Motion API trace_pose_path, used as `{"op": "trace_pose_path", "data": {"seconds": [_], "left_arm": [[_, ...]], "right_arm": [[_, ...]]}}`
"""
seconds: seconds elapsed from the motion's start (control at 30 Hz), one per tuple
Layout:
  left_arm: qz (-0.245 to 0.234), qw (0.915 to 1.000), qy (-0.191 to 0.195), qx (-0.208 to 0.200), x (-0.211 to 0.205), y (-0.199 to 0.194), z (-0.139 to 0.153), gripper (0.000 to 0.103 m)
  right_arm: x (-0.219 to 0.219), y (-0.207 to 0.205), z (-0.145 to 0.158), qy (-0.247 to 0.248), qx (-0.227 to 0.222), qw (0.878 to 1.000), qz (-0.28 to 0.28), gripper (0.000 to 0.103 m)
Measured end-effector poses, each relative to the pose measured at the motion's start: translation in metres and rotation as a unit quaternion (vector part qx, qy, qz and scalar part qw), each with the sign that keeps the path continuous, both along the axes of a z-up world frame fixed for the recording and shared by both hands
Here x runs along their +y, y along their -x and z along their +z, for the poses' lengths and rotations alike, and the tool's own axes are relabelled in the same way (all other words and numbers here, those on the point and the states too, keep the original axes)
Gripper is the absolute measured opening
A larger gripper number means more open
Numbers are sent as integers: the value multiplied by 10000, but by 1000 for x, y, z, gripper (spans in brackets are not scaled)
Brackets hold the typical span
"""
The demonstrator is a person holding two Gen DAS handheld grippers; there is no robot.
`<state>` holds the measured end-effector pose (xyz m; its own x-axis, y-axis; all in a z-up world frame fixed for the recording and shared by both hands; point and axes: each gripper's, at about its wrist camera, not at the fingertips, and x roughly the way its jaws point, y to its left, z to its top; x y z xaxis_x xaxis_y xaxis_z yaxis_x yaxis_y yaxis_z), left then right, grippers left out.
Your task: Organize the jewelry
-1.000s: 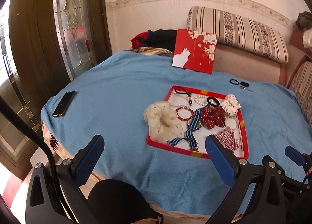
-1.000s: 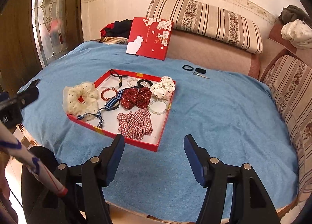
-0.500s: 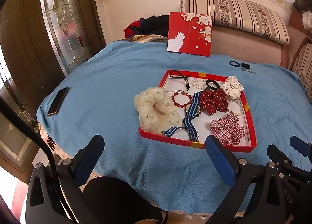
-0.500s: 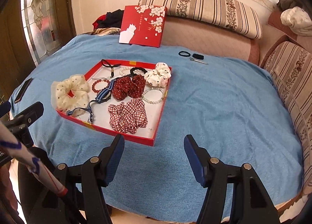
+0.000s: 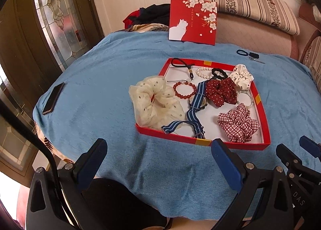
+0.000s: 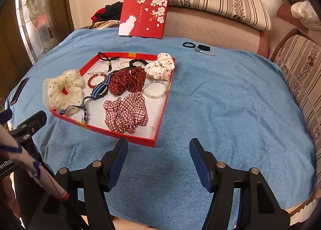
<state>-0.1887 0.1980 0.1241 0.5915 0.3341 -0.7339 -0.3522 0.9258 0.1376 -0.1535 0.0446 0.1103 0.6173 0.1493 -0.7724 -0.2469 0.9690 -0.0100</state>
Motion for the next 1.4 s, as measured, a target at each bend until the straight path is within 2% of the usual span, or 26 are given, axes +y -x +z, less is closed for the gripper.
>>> {"op": "trace_pose_path", "data": {"seconds": [0.93,1.4], "left_arm": [[-36,9992,206,338,8,-17,-26,103],[97,9990,327,282,24,-21,-24,103]], "right_arm": [[8,-15,-15,121,172,9998,76,69],[22,-18,-13,201,149,9994,237,69]]}}
